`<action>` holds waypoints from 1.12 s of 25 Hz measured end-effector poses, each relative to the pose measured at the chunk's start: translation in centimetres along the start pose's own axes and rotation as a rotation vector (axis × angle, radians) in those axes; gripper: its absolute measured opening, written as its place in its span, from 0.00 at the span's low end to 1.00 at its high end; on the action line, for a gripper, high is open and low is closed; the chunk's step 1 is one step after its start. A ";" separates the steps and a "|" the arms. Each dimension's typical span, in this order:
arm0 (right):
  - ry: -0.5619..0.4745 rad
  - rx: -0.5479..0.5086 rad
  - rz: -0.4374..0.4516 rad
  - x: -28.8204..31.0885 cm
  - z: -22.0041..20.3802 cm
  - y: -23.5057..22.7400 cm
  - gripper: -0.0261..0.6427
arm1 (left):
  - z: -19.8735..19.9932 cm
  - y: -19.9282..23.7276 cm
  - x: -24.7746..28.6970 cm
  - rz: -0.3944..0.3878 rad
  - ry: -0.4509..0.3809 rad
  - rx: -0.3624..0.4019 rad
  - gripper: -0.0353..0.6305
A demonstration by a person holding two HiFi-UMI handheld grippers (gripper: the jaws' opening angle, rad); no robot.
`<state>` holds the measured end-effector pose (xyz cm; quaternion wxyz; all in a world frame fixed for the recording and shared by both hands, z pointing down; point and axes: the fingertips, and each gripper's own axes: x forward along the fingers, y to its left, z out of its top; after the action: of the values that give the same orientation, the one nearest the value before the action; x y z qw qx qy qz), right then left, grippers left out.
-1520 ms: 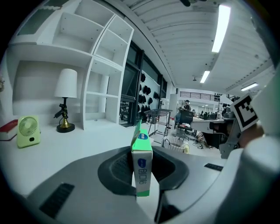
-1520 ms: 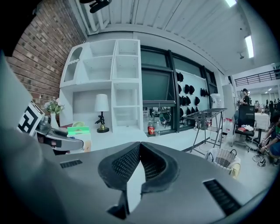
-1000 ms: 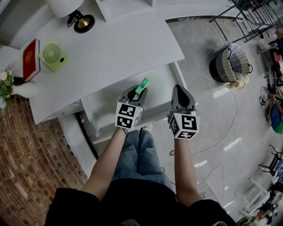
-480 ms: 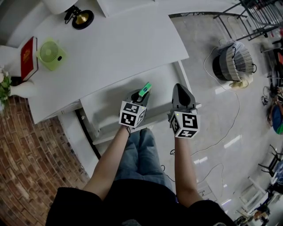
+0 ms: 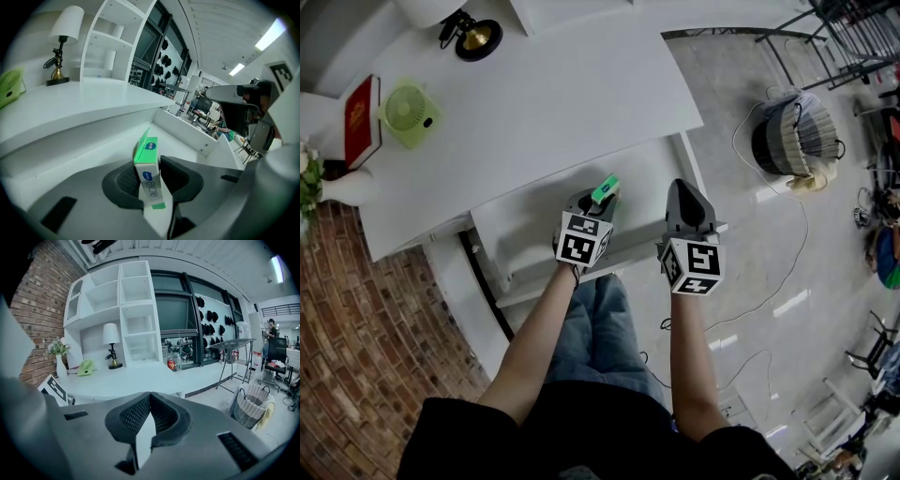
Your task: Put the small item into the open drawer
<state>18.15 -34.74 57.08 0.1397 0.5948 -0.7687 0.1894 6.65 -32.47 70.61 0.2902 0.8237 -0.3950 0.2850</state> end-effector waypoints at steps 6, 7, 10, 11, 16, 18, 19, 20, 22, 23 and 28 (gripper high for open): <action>0.000 -0.008 0.001 -0.1 -0.6 -0.2 0.04 | -0.7 1.0 0.2 0.077 0.050 0.042 0.32; 0.000 -0.006 0.002 -0.1 -0.4 -0.1 0.04 | -0.8 1.1 0.2 0.090 0.057 0.049 0.33; -0.003 -0.001 0.003 -0.3 0.0 -0.1 0.04 | -1.0 1.6 0.2 0.132 0.076 0.063 0.39; -0.005 -0.002 0.003 -0.4 0.0 -0.2 0.04 | -1.0 1.8 0.2 0.146 0.080 0.065 0.41; -0.012 -0.012 0.001 -0.6 -0.2 -0.7 0.04 | -1.7 2.4 0.2 0.186 0.118 0.046 0.48; -0.014 -0.010 0.001 -0.8 -0.2 -0.8 0.04 | -2.0 2.6 0.1 0.206 0.139 0.035 0.52; -0.015 -0.007 0.001 -0.8 -0.2 -0.9 0.04 | -2.1 2.8 0.0 0.215 0.145 0.033 0.53; -0.017 -0.005 0.001 -0.9 -0.2 -1.0 0.04 | -2.2 2.9 0.0 0.225 0.148 0.031 0.54; -0.019 0.000 0.001 -1.0 -0.2 -1.1 0.04 | -2.2 3.2 -0.2 0.246 0.154 0.032 0.56; -0.018 0.005 0.003 -1.1 0.0 -1.0 0.04 | -2.2 3.3 -0.3 0.258 0.156 0.034 0.56; -0.024 0.004 0.004 -1.6 0.0 -1.5 0.04 | -2.0 3.8 -0.9 0.304 0.154 0.040 0.57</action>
<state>19.96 -33.74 56.53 0.1289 0.5959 -0.7710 0.1839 2.63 -32.61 72.26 0.2567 0.7358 -0.4857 0.3959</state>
